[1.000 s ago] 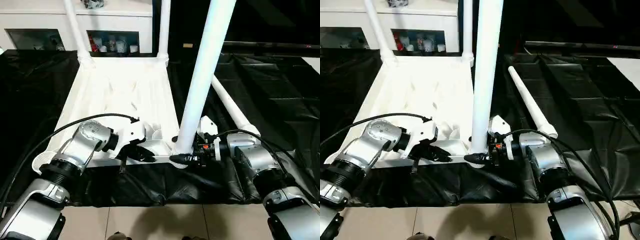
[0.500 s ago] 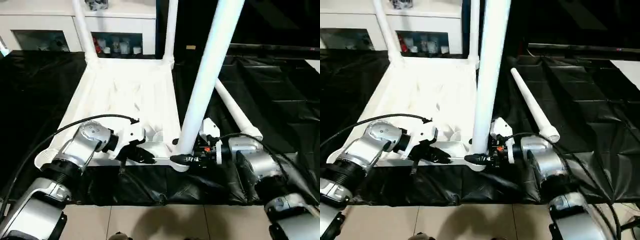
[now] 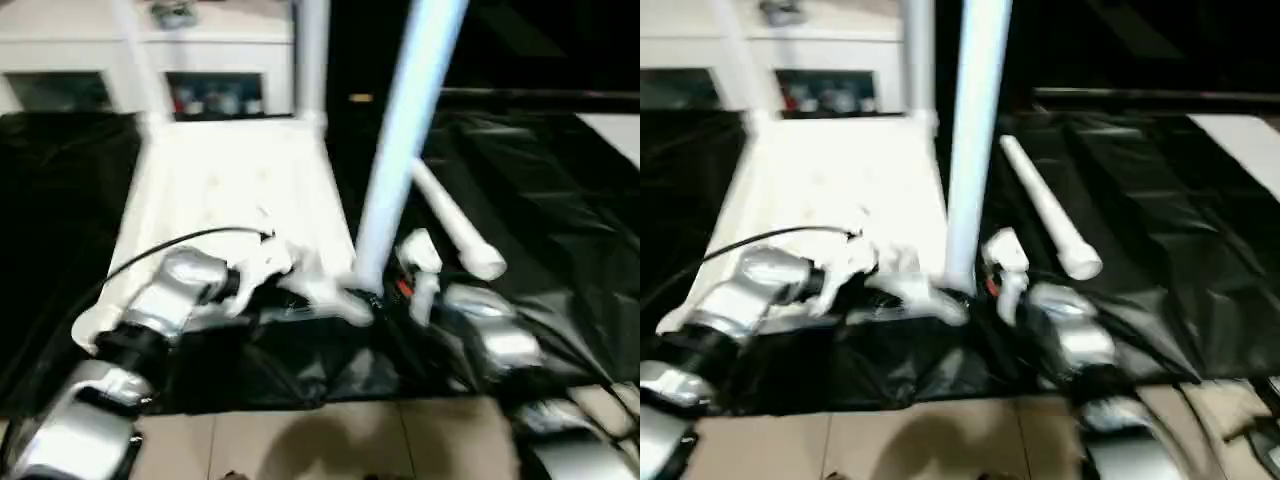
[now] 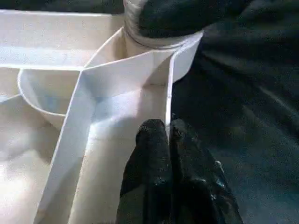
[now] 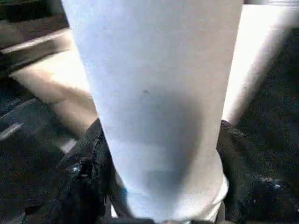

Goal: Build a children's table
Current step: Rotate leg to tighten

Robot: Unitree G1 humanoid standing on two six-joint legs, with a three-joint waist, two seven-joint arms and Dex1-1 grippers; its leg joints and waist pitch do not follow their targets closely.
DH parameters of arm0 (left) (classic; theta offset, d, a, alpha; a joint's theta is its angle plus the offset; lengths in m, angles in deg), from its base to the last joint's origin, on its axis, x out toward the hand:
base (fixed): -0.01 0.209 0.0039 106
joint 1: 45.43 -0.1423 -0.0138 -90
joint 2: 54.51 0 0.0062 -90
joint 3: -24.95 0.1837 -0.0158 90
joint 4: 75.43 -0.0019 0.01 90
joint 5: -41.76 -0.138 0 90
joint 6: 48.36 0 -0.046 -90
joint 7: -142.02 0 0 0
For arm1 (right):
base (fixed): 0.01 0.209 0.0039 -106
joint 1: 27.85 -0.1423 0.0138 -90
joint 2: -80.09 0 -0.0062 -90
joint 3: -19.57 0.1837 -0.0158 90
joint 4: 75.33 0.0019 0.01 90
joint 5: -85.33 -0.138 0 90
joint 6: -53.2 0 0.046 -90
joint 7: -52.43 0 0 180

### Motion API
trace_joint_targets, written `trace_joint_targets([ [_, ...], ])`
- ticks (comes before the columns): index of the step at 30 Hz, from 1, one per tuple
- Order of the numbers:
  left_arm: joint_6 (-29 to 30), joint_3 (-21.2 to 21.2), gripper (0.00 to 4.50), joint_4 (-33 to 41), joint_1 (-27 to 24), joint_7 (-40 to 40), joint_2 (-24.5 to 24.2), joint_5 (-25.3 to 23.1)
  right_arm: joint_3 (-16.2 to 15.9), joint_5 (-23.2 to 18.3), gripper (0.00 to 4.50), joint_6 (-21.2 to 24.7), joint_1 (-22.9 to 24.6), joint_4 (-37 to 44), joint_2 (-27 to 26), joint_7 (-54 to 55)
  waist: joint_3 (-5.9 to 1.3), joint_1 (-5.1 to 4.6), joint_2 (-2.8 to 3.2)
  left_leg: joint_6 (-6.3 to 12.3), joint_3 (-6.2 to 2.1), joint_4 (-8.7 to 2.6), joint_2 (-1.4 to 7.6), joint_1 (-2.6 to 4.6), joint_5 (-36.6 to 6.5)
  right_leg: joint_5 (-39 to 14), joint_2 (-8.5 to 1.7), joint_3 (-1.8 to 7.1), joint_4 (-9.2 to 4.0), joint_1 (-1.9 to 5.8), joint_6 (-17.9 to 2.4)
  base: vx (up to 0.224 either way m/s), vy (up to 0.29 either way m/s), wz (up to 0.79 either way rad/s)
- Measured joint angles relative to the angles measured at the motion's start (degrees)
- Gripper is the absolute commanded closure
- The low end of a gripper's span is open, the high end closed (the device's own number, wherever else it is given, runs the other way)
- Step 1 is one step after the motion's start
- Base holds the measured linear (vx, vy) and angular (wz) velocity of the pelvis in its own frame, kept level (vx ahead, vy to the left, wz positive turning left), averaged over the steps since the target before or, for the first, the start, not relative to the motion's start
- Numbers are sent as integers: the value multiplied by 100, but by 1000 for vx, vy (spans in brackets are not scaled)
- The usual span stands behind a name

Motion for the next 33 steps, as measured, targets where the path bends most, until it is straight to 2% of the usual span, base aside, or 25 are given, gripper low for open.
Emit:
trace_joint_targets([
  [4, 300, -101, 450, -50, 69, 856, 531, -52, 288, 60, 178, -18, -433, -561, -272, 1280, 0, -119, 1, 0, -6, 6, -2, -7, -1, 0, -3, -11, -11, -9, 1, 0, 0, 0],
  [7, 297, -95, 450, -52, 88, 1071, 633, -104, 406, 26, 178, -1, -577, -730, -381, 1685, 0, -167, 0, 0, -12, 2, -2, -13, -2, 0, -1, -15, -11, -11, 0, 0, 0, 0],
  [25, 213, -26, 450, 49, 68, 1081, 512, -304, 604, 65, 178, -241, -926, -1314, -613, 1941, -8, -212, -23, -5, -12, -19, 1, -15, -5, 0, 5, -13, 3, -36, 0, 0, 0, 0],
  [26, 213, -26, 450, 50, 67, 1077, 509, -304, 613, 64, 143, -245, -937, -1331, -615, 1932, -8, -213, -23, -5, -12, -19, 1, -15, -5, 0, 5, -13, 3, -37, 0, 0, 0, 0],
  [31, 192, -23, 450, 95, 56, 978, 475, -301, 635, 61, 100, -284, -968, -1446, -610, 1835, -8, -208, -23, -5, -12, -21, 1, -25, -5, 0, 5, -13, 3, -50, 0, 0, 0, 0],
  [33, 137, -24, 450, 148, 32, 898, 455, -286, 636, 62, 83, -317, -968, -1476, -599, 1762, -8, -187, -23, -5, -11, -21, 1, -60, -5, 1, 5, -10, 5, -78, -1, 0, 0, 0],
])
